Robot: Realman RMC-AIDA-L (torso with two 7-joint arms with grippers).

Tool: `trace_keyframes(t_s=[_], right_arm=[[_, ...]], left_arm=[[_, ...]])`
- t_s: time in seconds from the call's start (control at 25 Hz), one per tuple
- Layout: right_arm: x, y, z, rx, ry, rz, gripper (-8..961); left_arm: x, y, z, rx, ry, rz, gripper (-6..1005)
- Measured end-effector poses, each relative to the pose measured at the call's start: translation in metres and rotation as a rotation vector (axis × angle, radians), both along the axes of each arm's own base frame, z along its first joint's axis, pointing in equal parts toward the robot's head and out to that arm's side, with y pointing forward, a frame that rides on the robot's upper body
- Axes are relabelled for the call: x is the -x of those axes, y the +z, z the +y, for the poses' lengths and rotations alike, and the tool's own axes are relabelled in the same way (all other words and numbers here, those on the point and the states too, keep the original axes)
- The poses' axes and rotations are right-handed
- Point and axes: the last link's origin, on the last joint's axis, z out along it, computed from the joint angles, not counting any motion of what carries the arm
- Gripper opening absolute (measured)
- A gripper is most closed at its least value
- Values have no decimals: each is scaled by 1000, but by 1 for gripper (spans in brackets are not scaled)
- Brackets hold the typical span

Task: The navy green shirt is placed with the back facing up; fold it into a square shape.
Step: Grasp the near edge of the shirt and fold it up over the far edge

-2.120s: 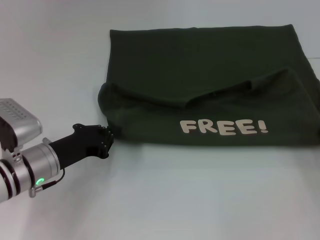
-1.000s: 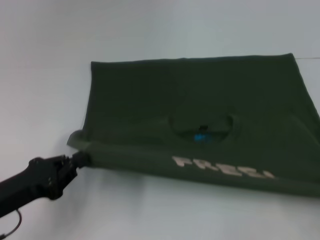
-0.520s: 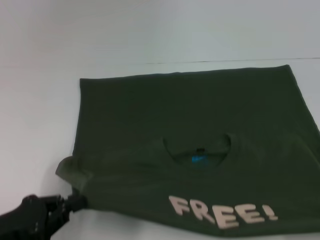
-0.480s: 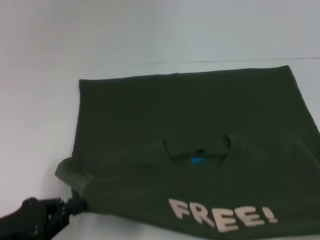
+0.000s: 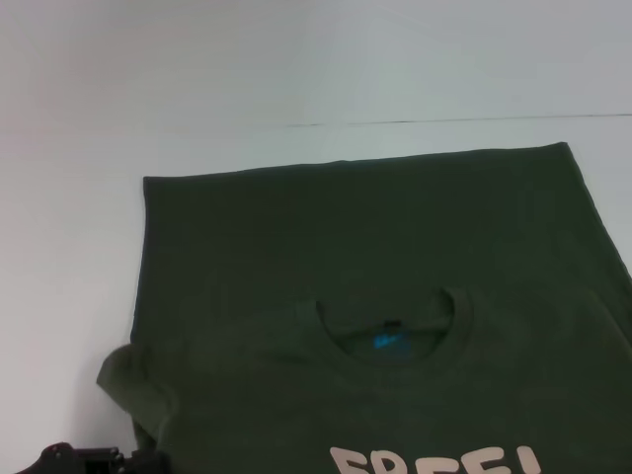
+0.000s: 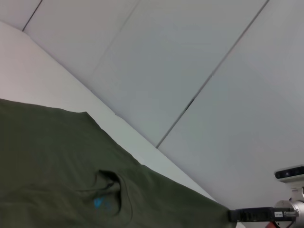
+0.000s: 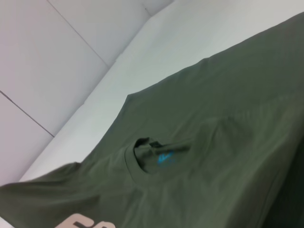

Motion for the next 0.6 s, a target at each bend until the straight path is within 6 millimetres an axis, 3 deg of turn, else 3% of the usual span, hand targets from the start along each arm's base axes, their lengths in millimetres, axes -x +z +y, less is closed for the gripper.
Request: trace_keyframes(t_s=[0.36,0.6], right_arm=[[-1,13,-2,-60,-8,4,18],[4,27,26,-136,22,7,19]], left_arm=[[2,4,3,-9,11,6,3],[-7,9,36,-61,13,-2,4]])
